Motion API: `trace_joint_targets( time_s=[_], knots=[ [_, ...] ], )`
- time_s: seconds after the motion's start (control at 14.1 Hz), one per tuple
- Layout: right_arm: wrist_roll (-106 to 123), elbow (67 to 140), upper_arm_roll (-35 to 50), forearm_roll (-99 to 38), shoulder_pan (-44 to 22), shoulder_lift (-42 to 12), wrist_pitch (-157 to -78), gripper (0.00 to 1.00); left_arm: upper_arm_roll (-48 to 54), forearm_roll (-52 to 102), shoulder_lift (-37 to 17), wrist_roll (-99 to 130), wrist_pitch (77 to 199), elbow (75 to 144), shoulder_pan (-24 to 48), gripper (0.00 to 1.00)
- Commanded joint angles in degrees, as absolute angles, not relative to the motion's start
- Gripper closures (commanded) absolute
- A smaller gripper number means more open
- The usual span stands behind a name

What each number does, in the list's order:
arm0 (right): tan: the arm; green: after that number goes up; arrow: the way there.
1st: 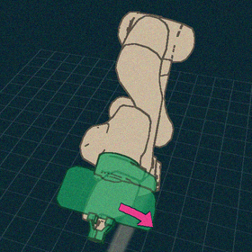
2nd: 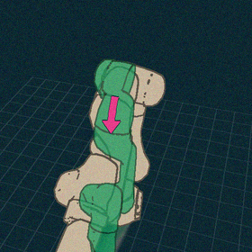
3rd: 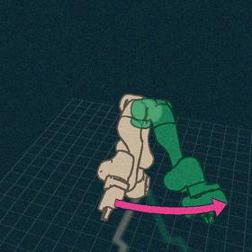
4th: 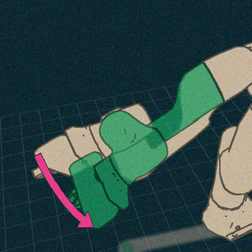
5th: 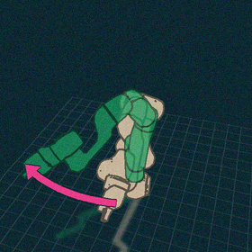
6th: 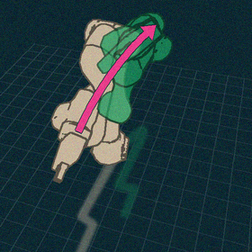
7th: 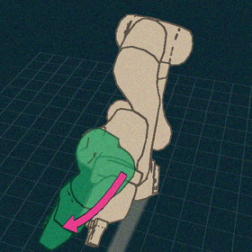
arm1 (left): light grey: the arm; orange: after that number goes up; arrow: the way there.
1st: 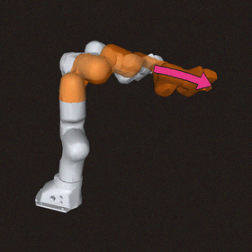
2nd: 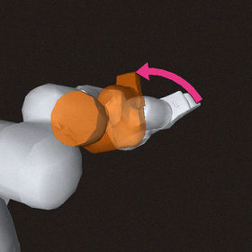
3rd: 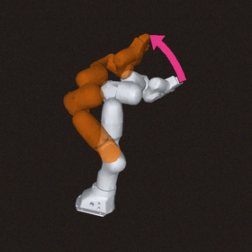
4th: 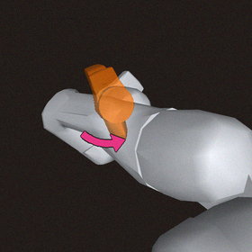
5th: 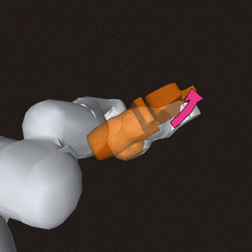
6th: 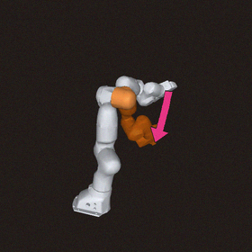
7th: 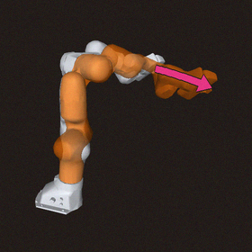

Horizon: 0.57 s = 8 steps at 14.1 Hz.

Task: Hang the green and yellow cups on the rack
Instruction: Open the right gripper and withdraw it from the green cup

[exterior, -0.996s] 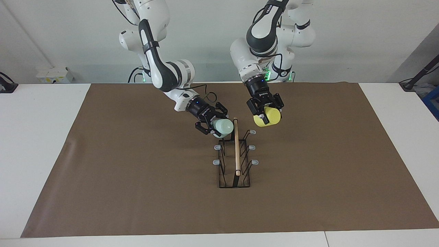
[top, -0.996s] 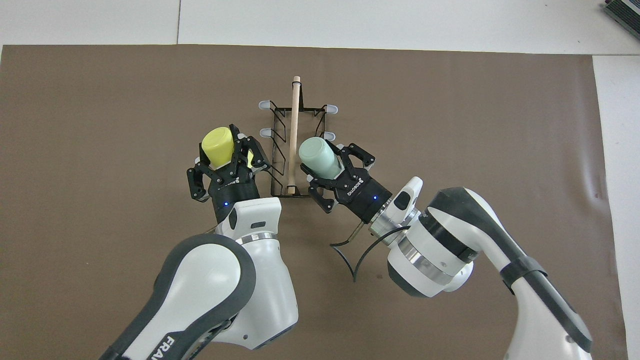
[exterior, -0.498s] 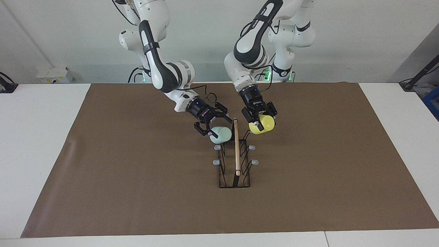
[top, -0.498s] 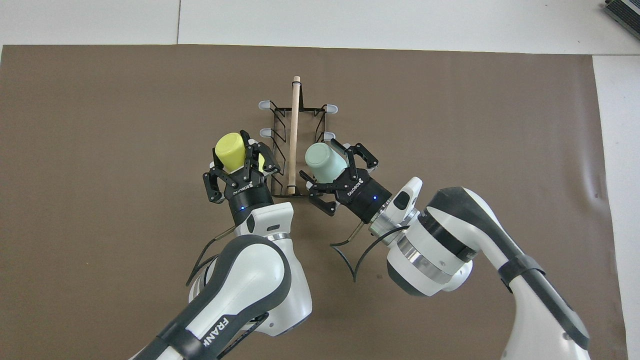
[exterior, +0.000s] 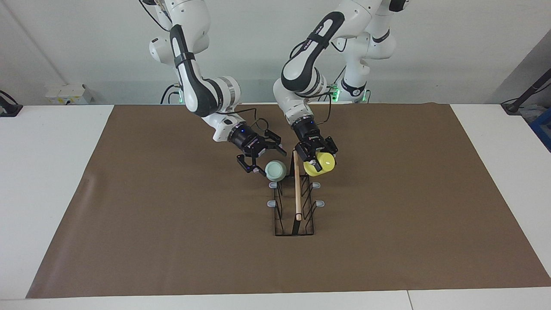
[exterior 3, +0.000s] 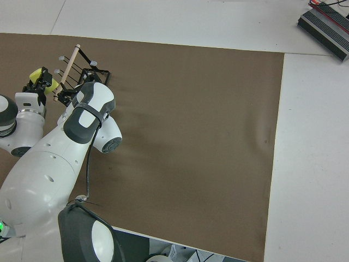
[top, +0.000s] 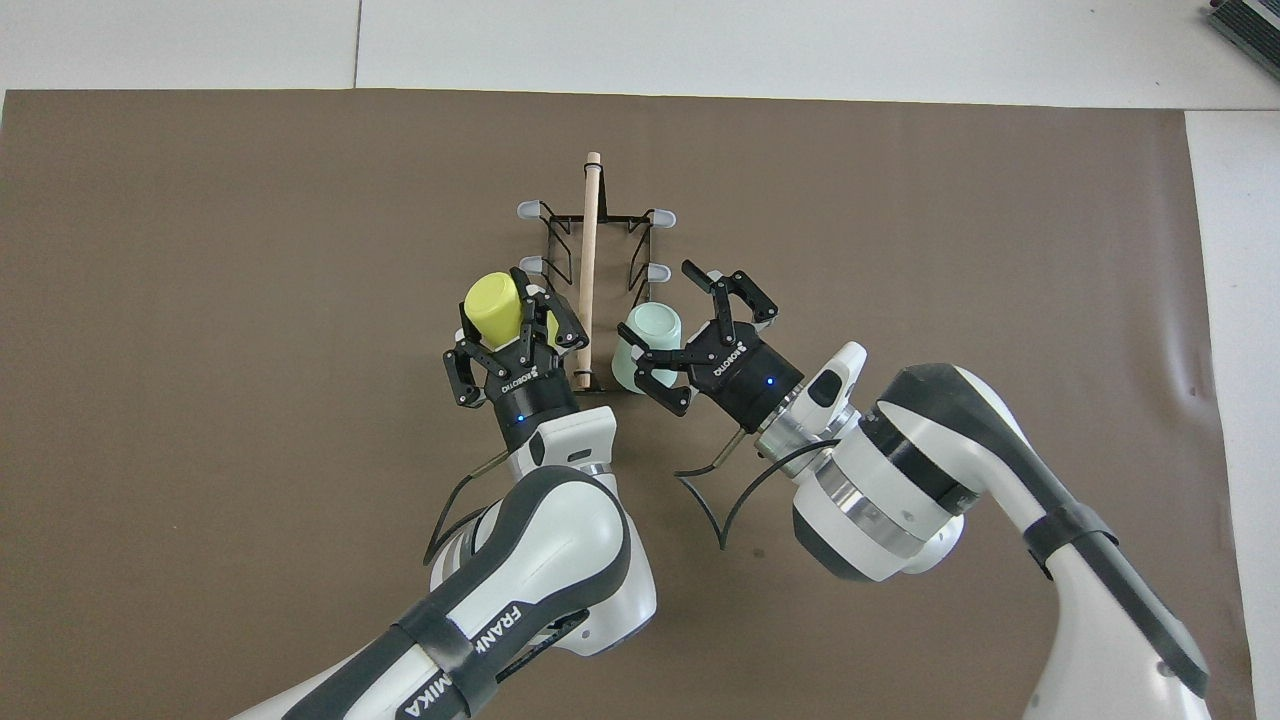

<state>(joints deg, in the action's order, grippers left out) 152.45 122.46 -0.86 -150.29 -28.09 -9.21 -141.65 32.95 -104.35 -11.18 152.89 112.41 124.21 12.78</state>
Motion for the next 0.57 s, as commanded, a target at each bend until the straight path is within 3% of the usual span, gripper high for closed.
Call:
trace_joint_targets(
  time_s=[0.0, 0.5],
  knots=[
    [155.92, 122.7, -0.44, -155.57, -25.59, -7.13, -142.56, 0.0, 33.49, -105.47, -12.13, 153.98, 111.18, 123.92, 12.57, 1.0],
    [151.45, 122.61, -0.44, -141.96, -18.99, -3.61, -145.28, 0.0, 34.8, -104.5, -12.66, 155.21, 112.15, 125.06, 12.66, 1.0]
  ],
)
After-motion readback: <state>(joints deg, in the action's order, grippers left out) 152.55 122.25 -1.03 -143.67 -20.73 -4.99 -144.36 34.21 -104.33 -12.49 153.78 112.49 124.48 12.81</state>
